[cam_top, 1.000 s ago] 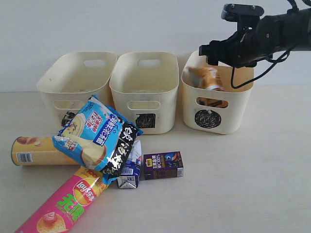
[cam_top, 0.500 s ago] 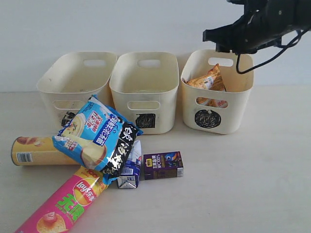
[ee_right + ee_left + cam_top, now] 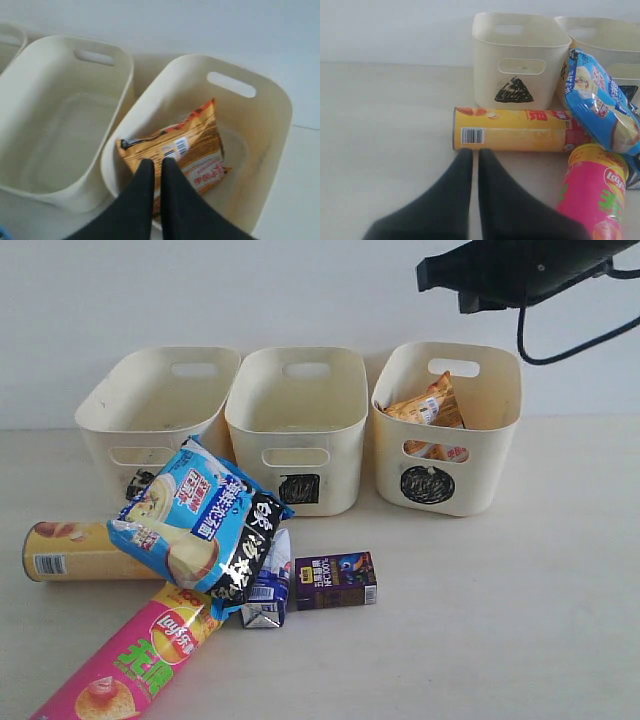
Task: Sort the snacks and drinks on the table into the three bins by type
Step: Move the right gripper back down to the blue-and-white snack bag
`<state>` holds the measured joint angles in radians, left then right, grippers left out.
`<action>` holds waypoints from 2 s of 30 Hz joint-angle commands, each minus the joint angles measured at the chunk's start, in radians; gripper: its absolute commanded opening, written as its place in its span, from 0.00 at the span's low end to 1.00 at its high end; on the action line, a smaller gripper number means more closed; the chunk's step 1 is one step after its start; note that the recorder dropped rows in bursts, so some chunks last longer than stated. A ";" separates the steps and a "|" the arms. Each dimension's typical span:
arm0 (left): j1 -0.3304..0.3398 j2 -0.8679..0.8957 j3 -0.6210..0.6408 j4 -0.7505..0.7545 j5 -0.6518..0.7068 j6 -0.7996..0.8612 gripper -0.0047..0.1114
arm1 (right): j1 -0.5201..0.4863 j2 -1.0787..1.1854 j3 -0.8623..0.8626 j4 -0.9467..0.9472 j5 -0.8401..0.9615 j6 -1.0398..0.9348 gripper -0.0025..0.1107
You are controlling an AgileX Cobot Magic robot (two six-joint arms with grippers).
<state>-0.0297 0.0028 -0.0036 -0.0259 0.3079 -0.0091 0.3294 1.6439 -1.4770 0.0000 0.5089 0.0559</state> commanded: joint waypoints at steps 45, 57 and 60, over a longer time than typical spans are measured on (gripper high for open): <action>0.000 -0.003 0.004 -0.008 -0.004 0.001 0.08 | 0.760 -0.081 0.489 0.048 -0.430 -0.095 0.04; 0.000 -0.003 0.004 -0.008 -0.004 0.001 0.08 | 0.749 0.218 0.193 -0.131 -0.290 -0.091 0.71; 0.000 -0.003 0.004 -0.008 -0.004 0.001 0.08 | 0.747 0.273 0.086 -0.568 -0.119 0.291 0.71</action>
<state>-0.0297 0.0028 -0.0036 -0.0259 0.3079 -0.0091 1.0845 1.8952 -1.3343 -0.3082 0.2773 0.1048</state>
